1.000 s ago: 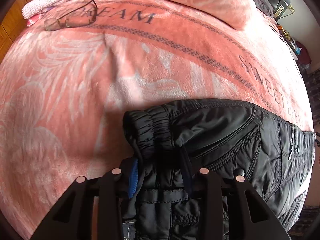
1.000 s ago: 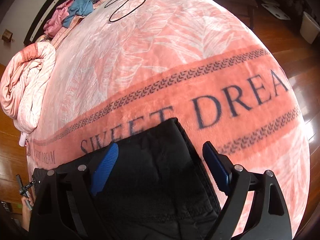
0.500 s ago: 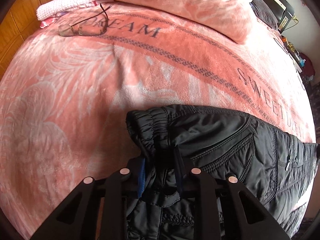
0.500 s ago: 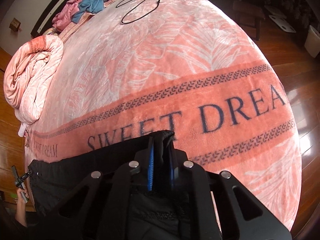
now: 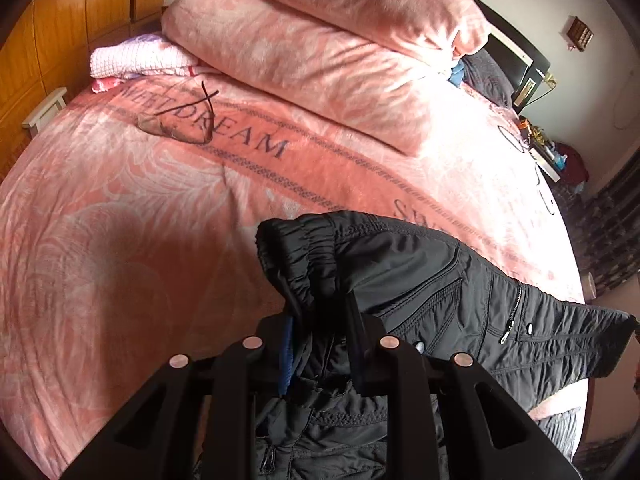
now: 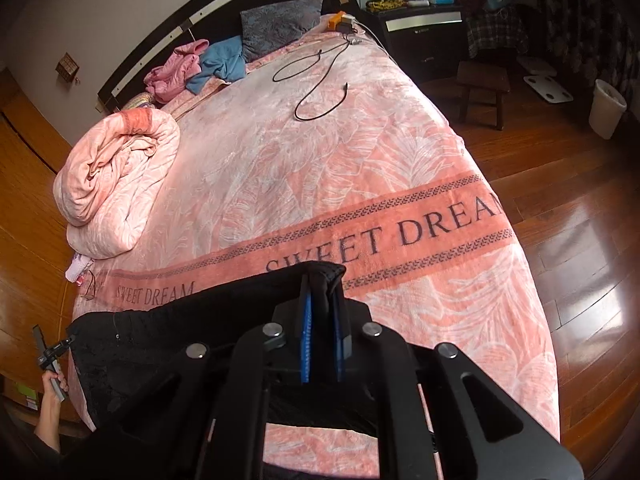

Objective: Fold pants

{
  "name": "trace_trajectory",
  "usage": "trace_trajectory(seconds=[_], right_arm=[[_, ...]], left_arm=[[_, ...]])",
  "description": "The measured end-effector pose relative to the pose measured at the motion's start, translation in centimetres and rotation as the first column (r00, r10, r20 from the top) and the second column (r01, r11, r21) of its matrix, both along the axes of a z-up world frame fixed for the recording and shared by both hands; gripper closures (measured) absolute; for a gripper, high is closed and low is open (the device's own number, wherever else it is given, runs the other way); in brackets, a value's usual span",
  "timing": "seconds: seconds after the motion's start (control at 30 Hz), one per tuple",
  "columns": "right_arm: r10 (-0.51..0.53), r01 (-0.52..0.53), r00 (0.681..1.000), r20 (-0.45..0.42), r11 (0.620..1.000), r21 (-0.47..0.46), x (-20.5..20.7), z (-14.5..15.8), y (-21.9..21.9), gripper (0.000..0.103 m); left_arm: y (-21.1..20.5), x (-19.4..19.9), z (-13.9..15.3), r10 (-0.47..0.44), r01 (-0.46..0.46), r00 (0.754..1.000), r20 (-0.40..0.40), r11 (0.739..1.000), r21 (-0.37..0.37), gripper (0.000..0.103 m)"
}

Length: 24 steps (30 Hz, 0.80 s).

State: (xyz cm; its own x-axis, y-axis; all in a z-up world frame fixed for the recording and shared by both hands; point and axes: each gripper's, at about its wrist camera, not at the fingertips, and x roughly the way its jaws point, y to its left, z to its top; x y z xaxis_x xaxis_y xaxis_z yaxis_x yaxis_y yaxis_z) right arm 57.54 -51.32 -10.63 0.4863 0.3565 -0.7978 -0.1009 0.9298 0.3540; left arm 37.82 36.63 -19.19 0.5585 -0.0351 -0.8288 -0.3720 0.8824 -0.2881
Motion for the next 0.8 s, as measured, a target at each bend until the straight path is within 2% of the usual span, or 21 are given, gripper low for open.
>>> trace_trajectory(seconds=[0.13, 0.3, 0.5, 0.8], right_arm=[[-0.036, 0.035, 0.998, 0.044, 0.999, 0.018, -4.9, 2.9, -1.5, 0.096], [-0.086, 0.082, 0.994, 0.073, 0.995, 0.052, -11.5, 4.3, -3.4, 0.096], [-0.156, 0.152, 0.986, 0.066, 0.986, 0.067, -18.7, 2.6, -5.6, 0.096], [-0.233, 0.224, 0.969, 0.084, 0.969, 0.105, -27.1, 0.3, -6.7, 0.095]], left_arm=[[-0.7, -2.0, 2.9, -0.028, 0.028, 0.998, 0.055, 1.000, 0.014, 0.081], [-1.3, -5.3, 4.8, -0.040, 0.041, 0.992, 0.121, 0.999, -0.001, 0.081], [-1.8, -9.4, 4.9, -0.034, 0.037, 0.988, 0.152, 0.999, -0.018, 0.081], [-1.9, -14.5, 3.6, 0.008, -0.001, 0.987, 0.160, 0.999, -0.048, 0.081]])
